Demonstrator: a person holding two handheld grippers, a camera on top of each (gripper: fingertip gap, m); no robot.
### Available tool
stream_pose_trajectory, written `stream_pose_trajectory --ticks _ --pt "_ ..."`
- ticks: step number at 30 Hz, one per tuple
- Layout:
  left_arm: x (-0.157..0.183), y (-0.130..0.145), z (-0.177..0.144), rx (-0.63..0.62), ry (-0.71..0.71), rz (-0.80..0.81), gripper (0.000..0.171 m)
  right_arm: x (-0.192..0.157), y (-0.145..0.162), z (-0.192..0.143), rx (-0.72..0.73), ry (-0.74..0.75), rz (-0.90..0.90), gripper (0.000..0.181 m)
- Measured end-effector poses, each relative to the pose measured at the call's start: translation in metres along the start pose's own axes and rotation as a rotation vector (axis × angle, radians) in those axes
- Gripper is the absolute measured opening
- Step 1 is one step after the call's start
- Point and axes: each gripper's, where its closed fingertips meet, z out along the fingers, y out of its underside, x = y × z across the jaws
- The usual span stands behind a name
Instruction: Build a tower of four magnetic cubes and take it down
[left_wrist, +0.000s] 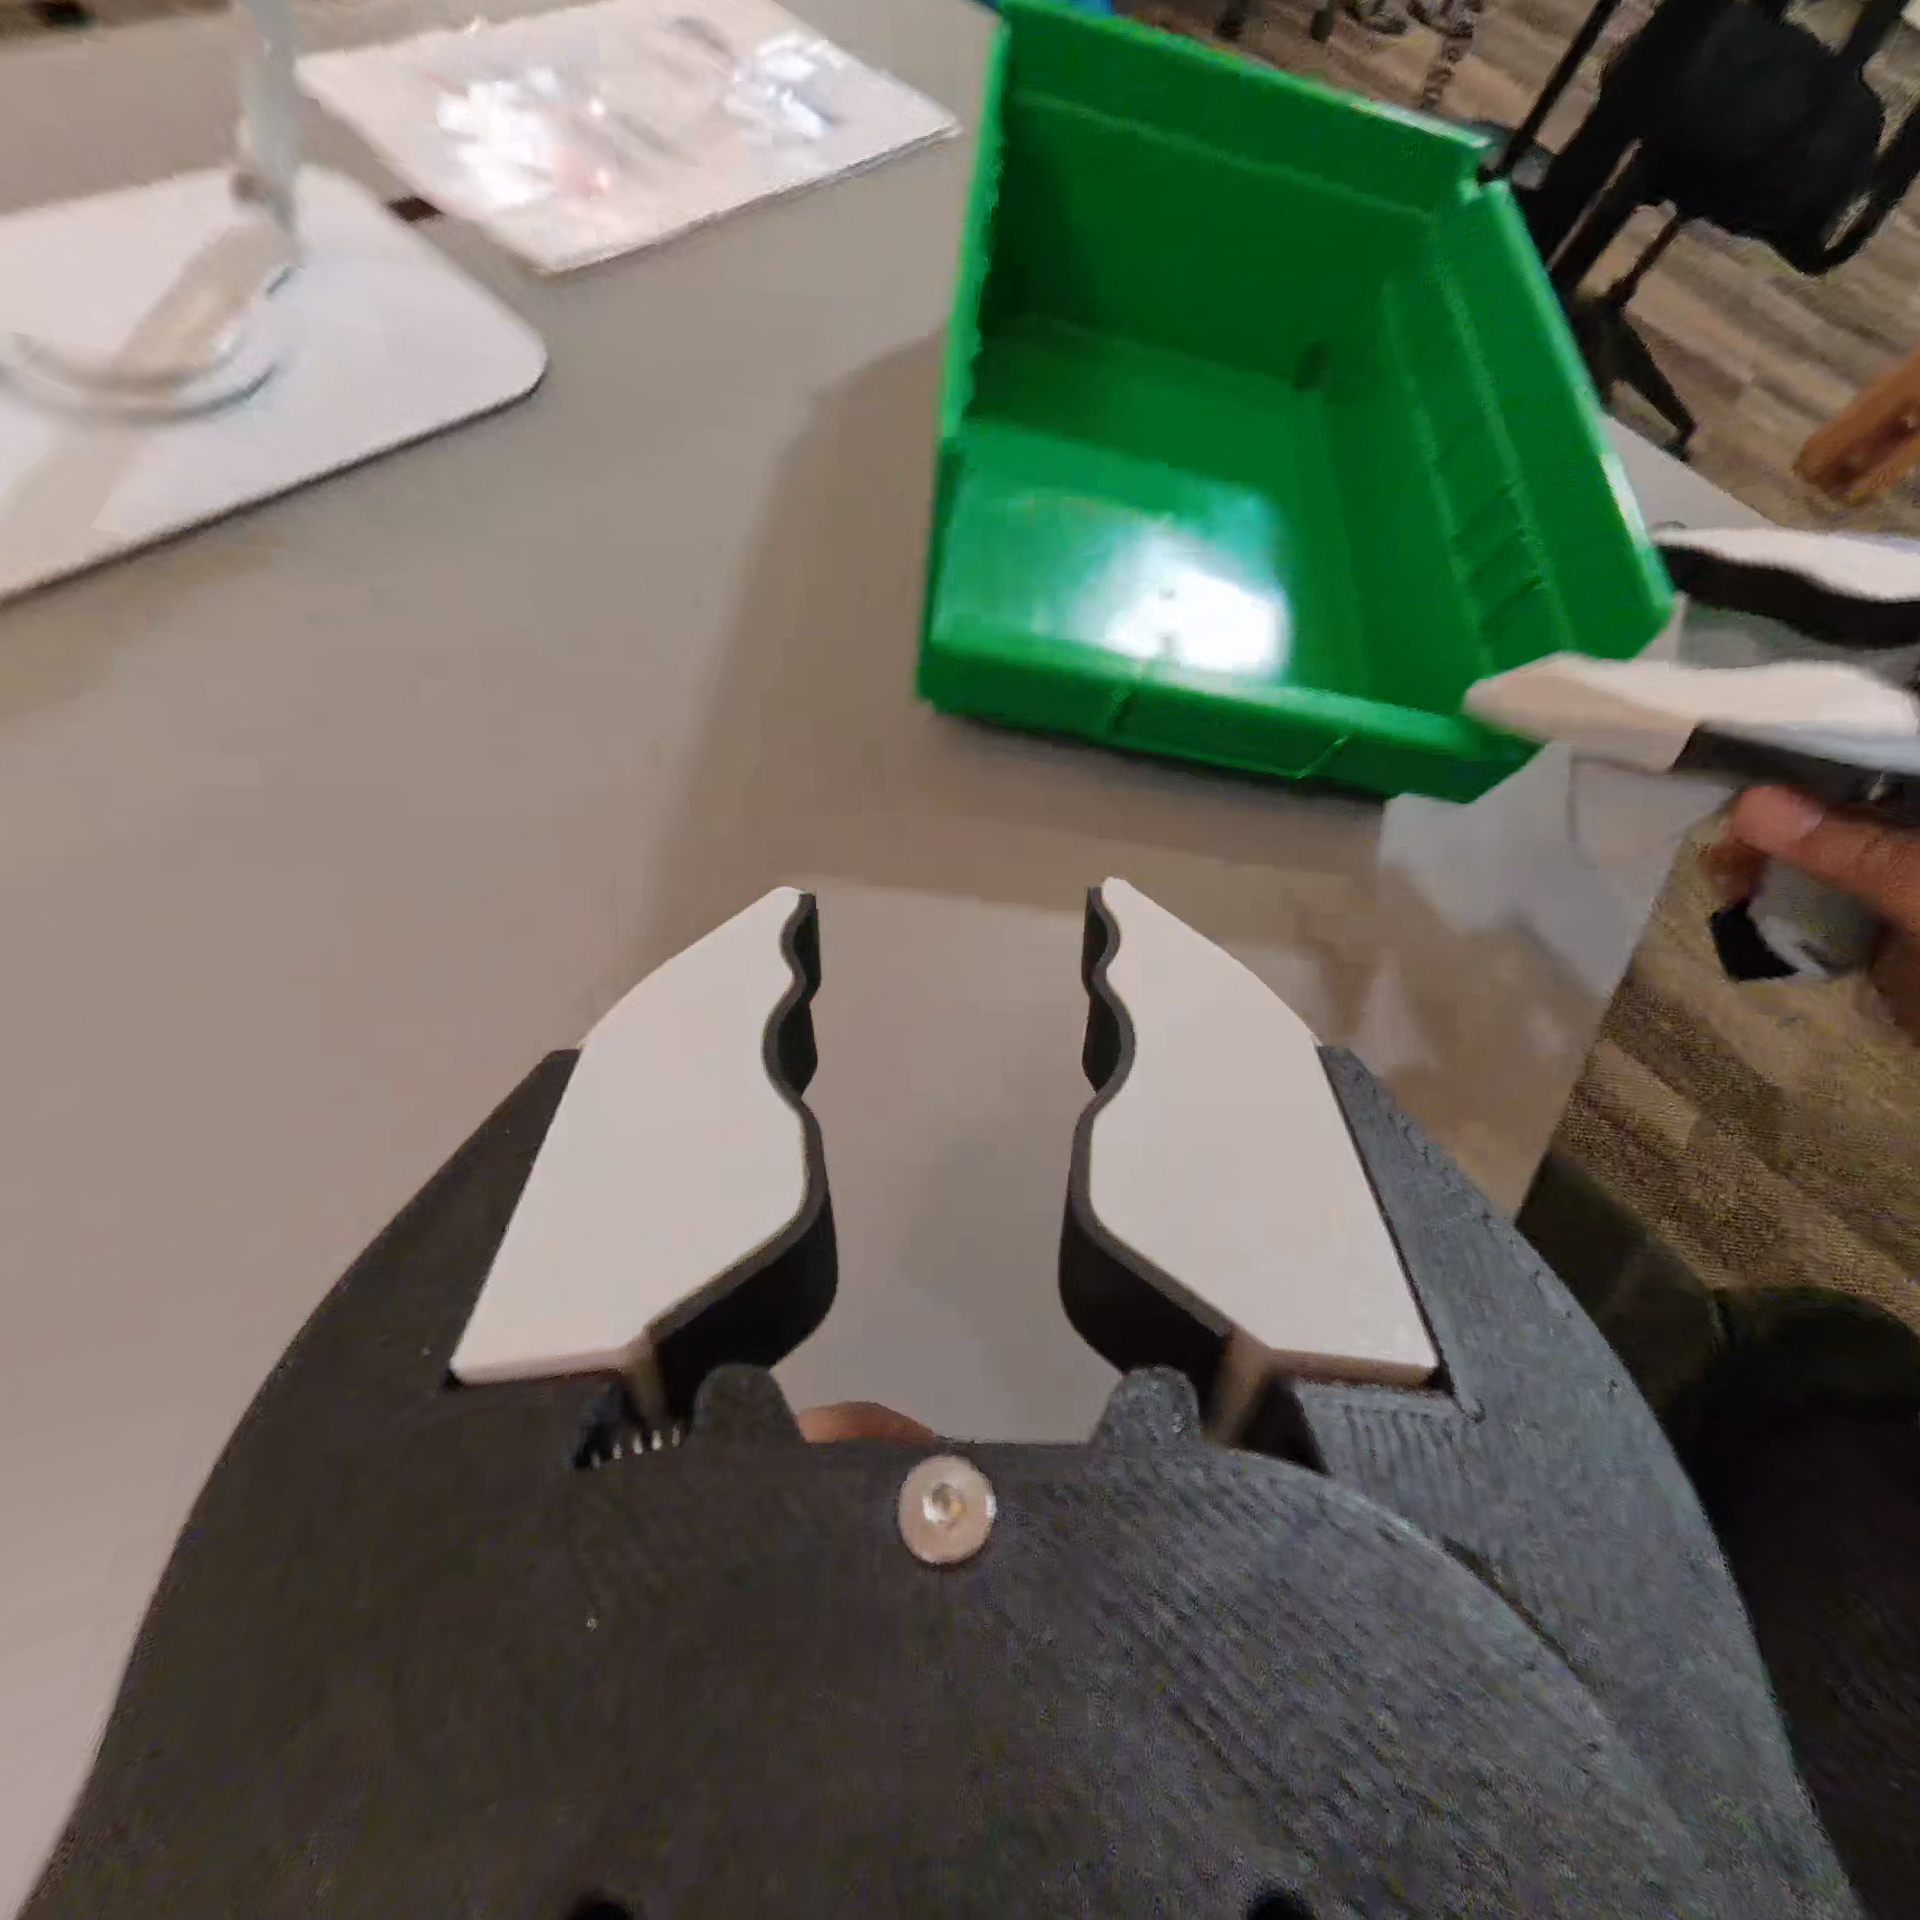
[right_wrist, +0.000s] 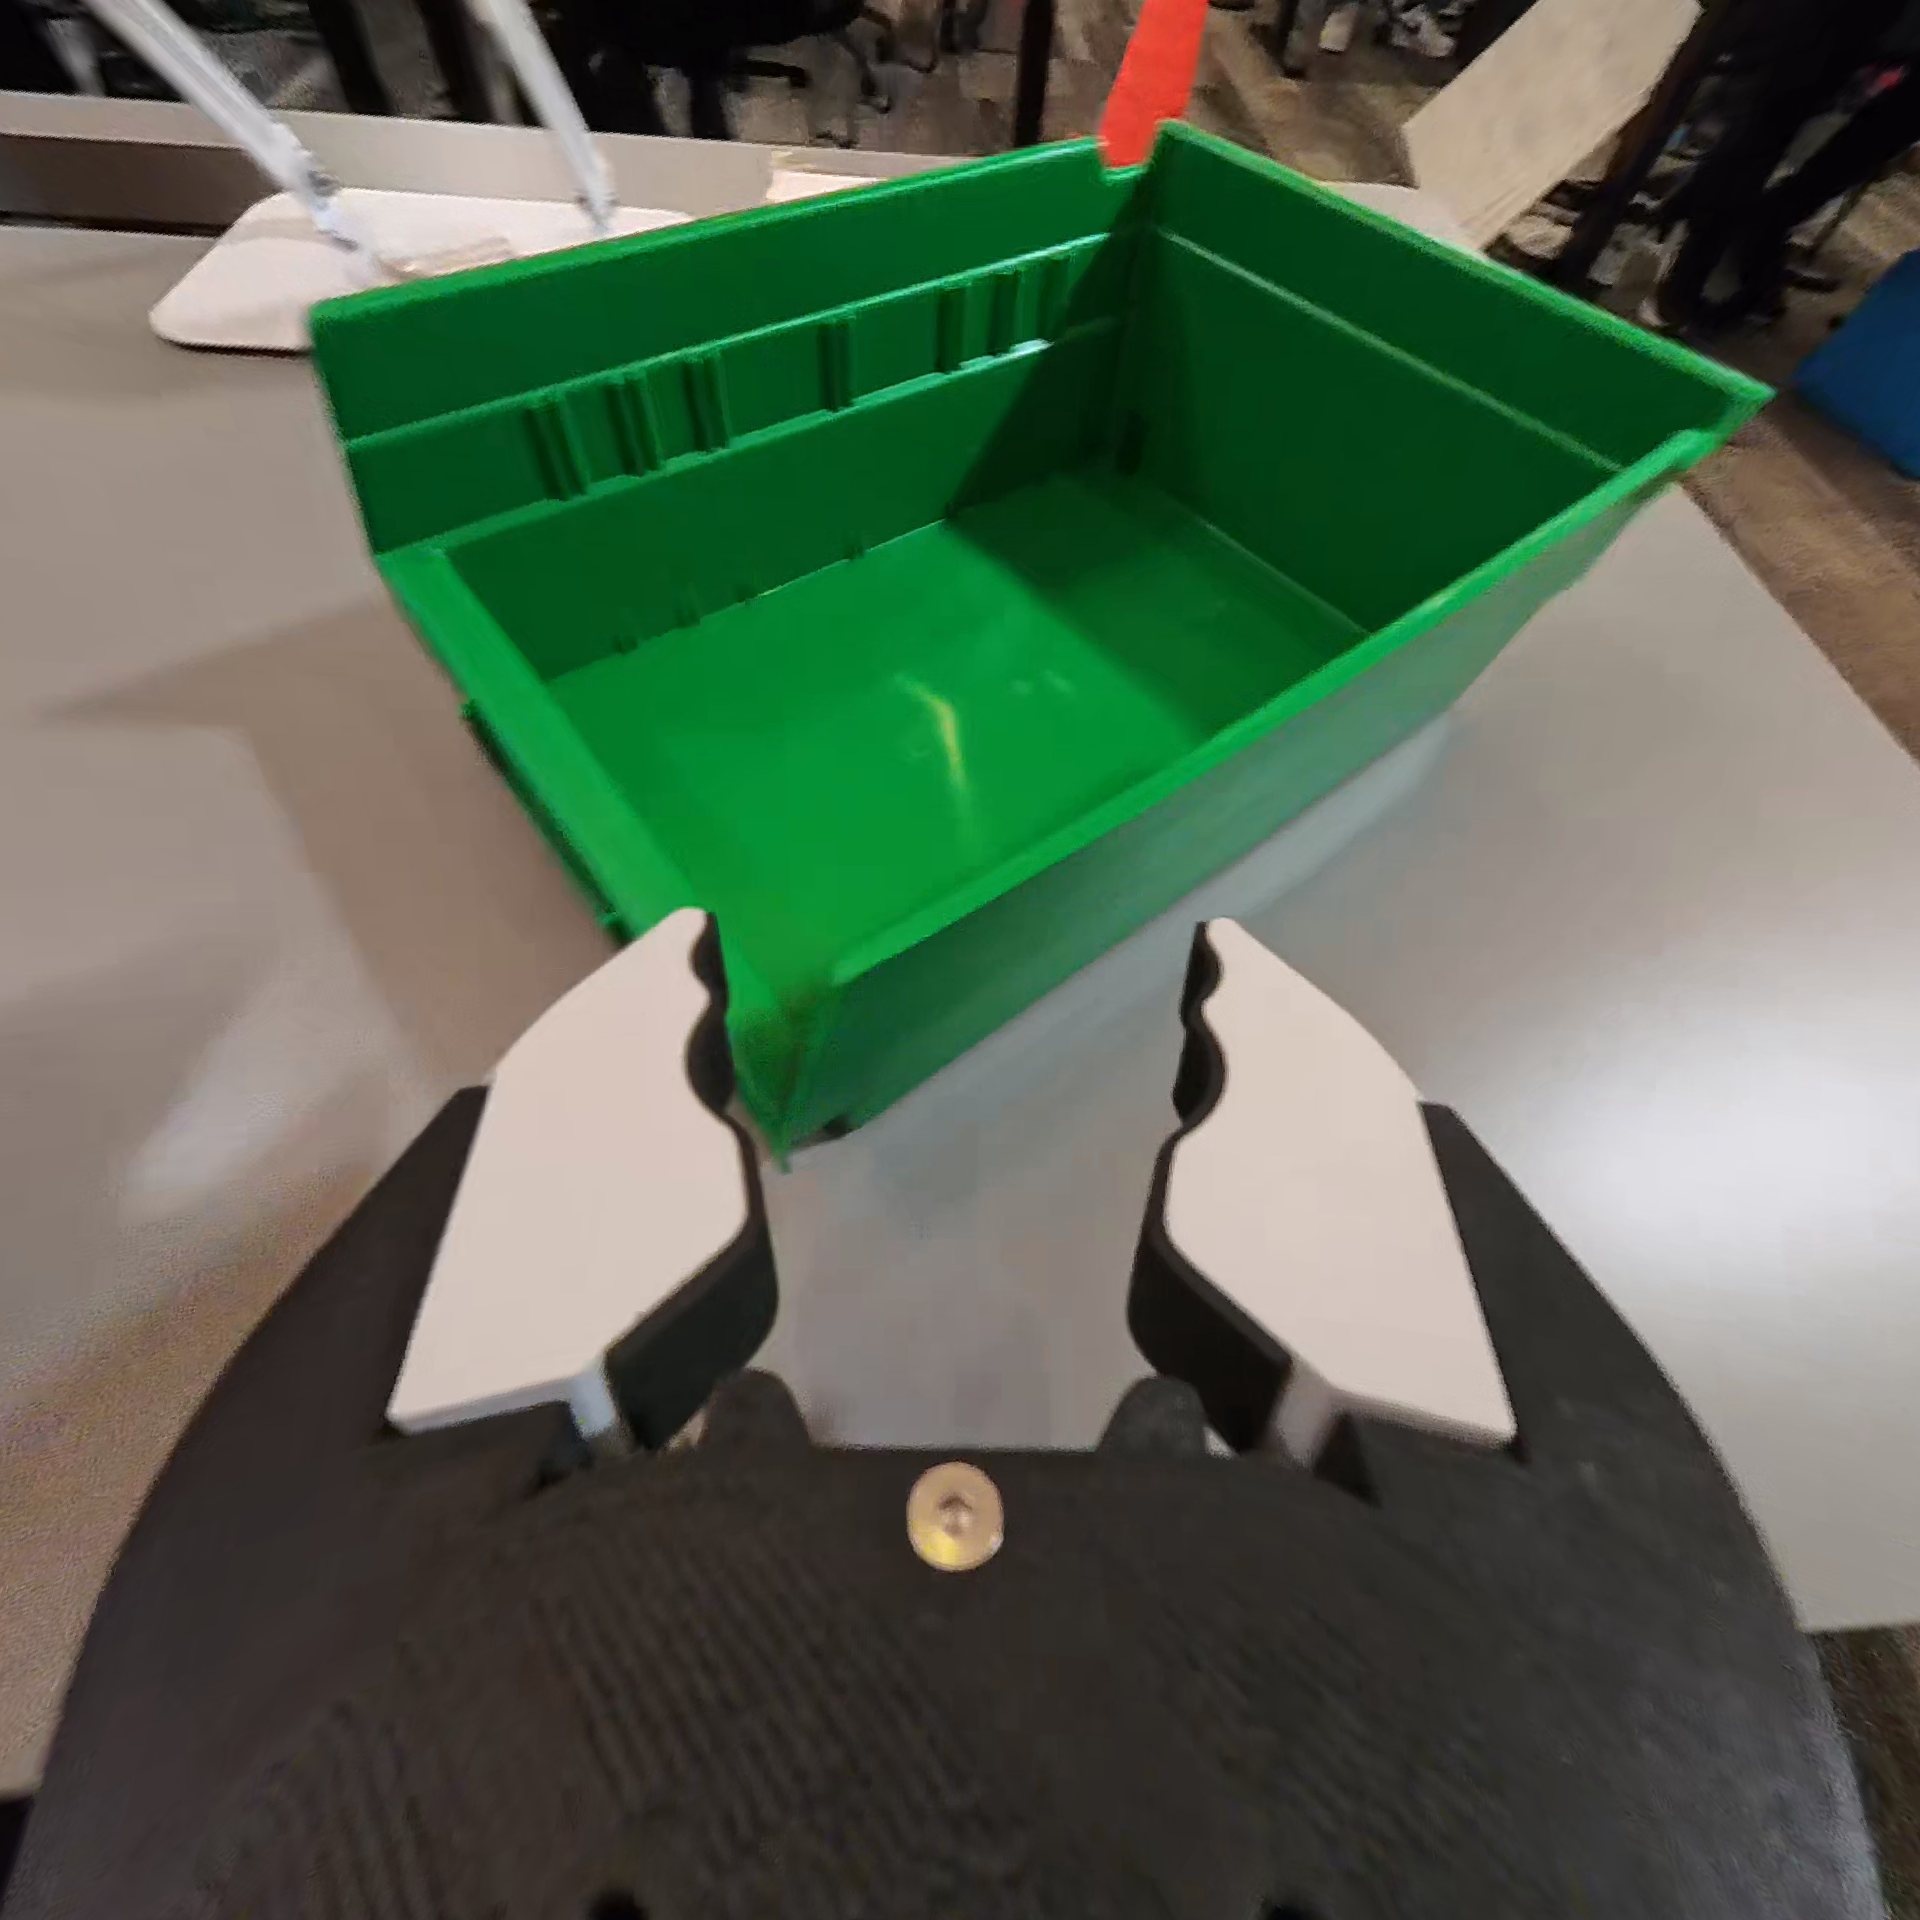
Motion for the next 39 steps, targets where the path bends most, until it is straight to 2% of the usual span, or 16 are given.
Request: stream_pose_trajectory --ticks 1,2,3,4,6,7,9,13,16,22,27,34,35,39 --pt "-0.011 0.011 -0.002 -0.022 -0.001 -0.021 0.05 0.009 -0.001 0.002 0.003 0.012 0.012 0.079" --pt "-0.022 0.022 -0.004 -0.049 -0.004 -0.043 0.05 0.016 0.0 0.004 0.001 -0.013 0.027 0.081" --pt "-0.032 0.029 -0.006 -0.059 -0.015 -0.073 0.05 0.025 0.002 0.004 -0.006 -0.024 0.057 0.07" --pt "-0.039 0.032 -0.008 -0.047 -0.017 -0.105 0.049 0.039 0.002 0.003 -0.005 -0.007 0.081 0.05" --pt "-0.047 0.029 -0.01 -0.005 0.004 -0.163 0.047 0.077 -0.002 -0.001 0.03 0.081 0.085 0.019" --pt "-0.048 0.027 -0.01 0.01 0.024 -0.19 0.044 0.096 -0.005 -0.002 0.047 0.116 0.081 0.01" --pt "-0.045 0.025 -0.009 0.033 0.067 -0.222 0.043 0.131 -0.004 0.001 0.043 0.169 0.093 0.006" --pt "-0.043 0.03 -0.004 0.018 0.058 -0.185 0.043 0.182 -0.006 0.012 0.063 0.152 0.089 0.007" --pt "-0.04 0.033 0.002 0.001 0.031 -0.106 0.042 0.204 -0.01 0.022 0.108 0.087 0.031 0.007" --pt "-0.03 0.045 0.012 -0.061 0.023 -0.022 0.04 0.223 -0.014 0.034 0.192 0.0 0.0 0.005" --pt "-0.041 0.053 0.012 -0.101 -0.026 -0.039 0.038 0.231 -0.016 0.037 0.216 0.046 0.016 0.008" --pt "-0.052 0.047 0.004 -0.05 -0.006 -0.129 0.036 0.229 -0.015 0.034 0.154 0.12 -0.08 0.012" --pt "-0.053 0.046 0.004 -0.043 -0.003 -0.139 0.036 0.23 -0.015 0.034 0.15 0.129 -0.087 0.015" --pt "-0.056 0.044 0.002 -0.025 -0.001 -0.162 0.036 0.245 -0.036 0.015 0.195 0.256 -0.103 0.056"
